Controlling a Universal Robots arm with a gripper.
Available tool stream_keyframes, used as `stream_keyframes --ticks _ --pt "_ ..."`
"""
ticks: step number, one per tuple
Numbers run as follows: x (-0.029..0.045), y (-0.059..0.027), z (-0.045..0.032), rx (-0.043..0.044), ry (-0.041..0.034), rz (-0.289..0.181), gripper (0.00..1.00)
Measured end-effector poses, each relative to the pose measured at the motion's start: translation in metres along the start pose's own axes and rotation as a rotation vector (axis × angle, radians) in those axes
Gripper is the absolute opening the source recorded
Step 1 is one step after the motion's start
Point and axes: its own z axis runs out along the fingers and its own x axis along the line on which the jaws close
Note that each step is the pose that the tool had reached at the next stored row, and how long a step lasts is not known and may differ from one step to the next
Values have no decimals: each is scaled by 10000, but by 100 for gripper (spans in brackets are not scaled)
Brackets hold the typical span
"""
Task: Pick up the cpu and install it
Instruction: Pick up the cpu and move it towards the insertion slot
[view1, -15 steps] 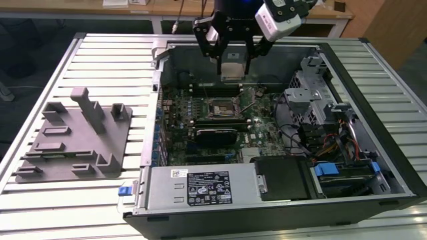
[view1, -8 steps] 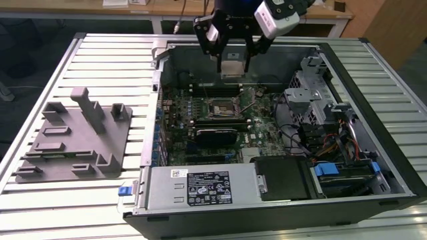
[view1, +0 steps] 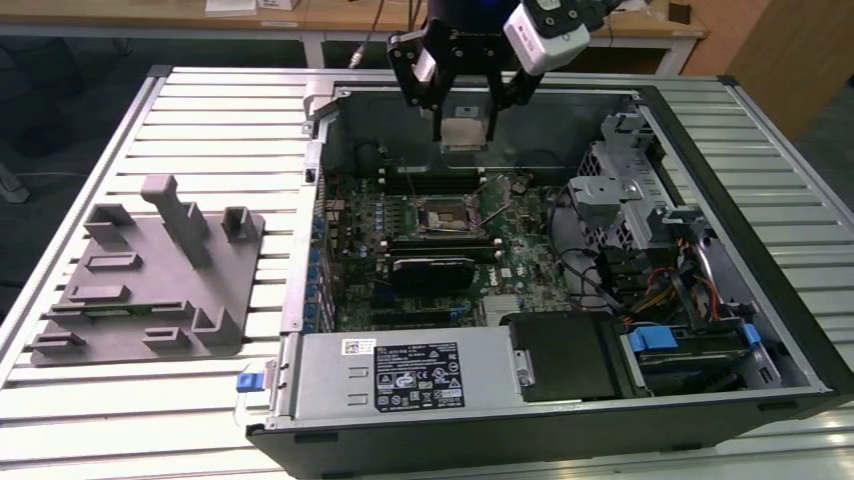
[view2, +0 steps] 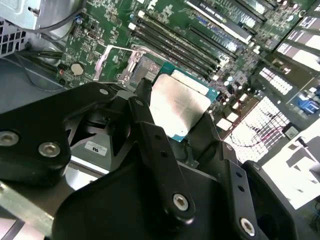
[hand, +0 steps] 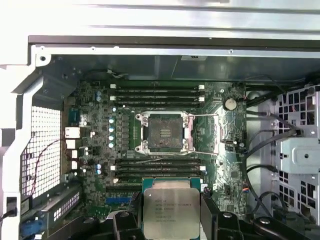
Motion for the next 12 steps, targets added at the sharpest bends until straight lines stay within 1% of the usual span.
stream_keyframes --ticks 6,12 --pt "-4 91 55 0 1 0 55" --pt "-2 144 158 0 0 -1 55"
